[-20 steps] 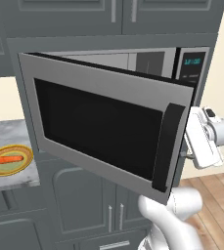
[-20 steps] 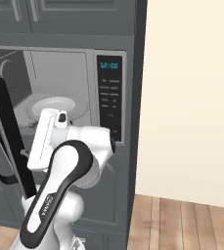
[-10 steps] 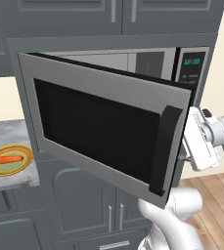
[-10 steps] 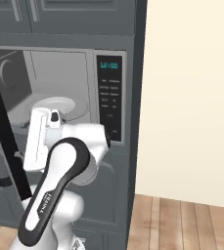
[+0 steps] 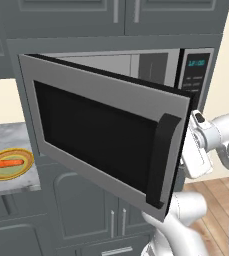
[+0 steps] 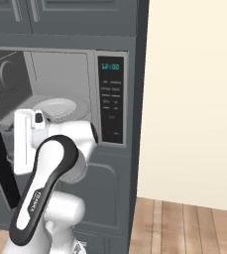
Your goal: Pick the carrot from the counter and place it in the microwave. Then turn on the microwave.
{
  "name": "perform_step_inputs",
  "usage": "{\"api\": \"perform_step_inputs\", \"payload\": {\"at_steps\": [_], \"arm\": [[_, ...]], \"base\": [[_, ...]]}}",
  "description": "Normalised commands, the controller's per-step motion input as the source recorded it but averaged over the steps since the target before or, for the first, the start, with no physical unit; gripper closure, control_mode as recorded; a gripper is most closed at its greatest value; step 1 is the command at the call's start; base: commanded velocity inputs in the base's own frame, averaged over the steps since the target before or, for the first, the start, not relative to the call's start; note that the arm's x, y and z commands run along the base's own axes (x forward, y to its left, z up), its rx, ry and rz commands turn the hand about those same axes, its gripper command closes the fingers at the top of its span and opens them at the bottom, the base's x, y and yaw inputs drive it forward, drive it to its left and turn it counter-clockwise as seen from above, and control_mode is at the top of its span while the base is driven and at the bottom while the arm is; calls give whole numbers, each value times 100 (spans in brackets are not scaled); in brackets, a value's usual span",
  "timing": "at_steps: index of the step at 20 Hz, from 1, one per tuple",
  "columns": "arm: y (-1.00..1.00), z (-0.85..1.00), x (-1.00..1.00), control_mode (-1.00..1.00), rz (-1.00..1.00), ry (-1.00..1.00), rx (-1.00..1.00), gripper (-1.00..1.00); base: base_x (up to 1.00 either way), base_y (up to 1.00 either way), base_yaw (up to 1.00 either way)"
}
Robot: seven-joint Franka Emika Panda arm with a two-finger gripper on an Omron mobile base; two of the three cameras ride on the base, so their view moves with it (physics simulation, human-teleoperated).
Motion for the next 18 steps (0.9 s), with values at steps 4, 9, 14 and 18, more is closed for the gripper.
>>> {"api": "perform_step_inputs", "payload": {"at_steps": [4, 9, 14, 18], "arm": [[31, -1, -1, -100, 1, -11, 0, -100], [29, 0, -5, -100, 0, -13, 0, -100], [35, 0, -15, -100, 0, -14, -1, -100], [41, 0, -13, -100, 0, -12, -1, -100]], "base": [[0, 0, 0], [0, 0, 0], [0, 0, 0], [0, 0, 0]]}}
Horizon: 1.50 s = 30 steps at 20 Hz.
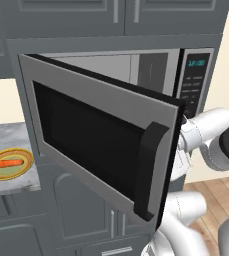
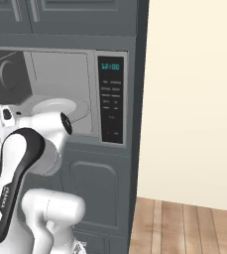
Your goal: Pick the carrot from the counter and place it in the microwave. Then turn on the microwave.
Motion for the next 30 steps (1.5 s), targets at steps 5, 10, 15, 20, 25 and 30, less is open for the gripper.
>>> {"api": "perform_step_inputs", "payload": {"at_steps": [5, 10, 15, 20, 25, 30], "arm": [[40, 0, -13, -100, 0, -10, 0, -100], [37, -2, -10, -100, 0, -8, 0, -100], [38, -4, -9, -100, 0, -8, 0, -100], [31, -3, -6, -100, 0, -6, 0, -100], [26, -3, -3, -100, -1, -5, 0, -100], [24, -5, -2, -100, -2, -4, 0, -100]], "base": [[0, 0, 0], [0, 0, 0], [0, 0, 0], [0, 0, 0], [0, 0, 0], [0, 0, 0]]}}
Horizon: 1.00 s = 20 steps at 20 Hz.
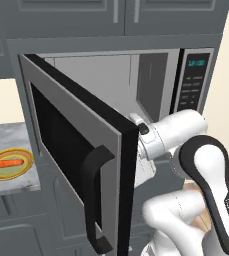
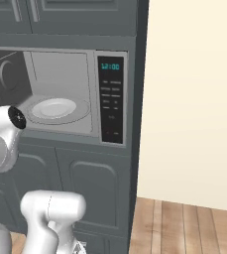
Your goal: Pick the carrot from the counter and place it in the microwave. Then turn on the microwave.
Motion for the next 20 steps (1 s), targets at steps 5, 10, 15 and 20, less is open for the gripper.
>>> {"api": "perform_step_inputs", "payload": {"at_steps": [5, 10, 15, 20], "arm": [[21, -6, -1, -100, -3, -3, 0, -100], [23, -9, 0, -100, -4, -2, 0, -100], [24, -12, 0, -100, -5, 0, 0, -100], [23, -10, 0, -100, -4, 0, 0, -100]], "base": [[0, 0, 0], [0, 0, 0], [0, 0, 0], [0, 0, 0]]}}
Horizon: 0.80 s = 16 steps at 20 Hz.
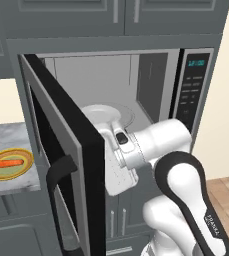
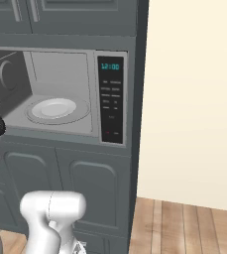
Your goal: Pick the carrot from the counter and place it in the microwave. Then turn on the microwave.
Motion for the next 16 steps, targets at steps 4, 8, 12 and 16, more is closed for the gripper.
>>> {"api": "perform_step_inputs", "payload": {"at_steps": [4, 8, 12, 16], "arm": [[19, -7, 0, -100, -5, 0, 0, -100], [17, -6, 0, -100, -5, 0, 0, -100], [10, -3, 0, -100, -6, -1, 0, -100], [0, 0, -6, -100, -7, 0, 0, -100]], "base": [[0, 0, 0], [0, 0, 0], [0, 0, 0], [0, 0, 0]]}}
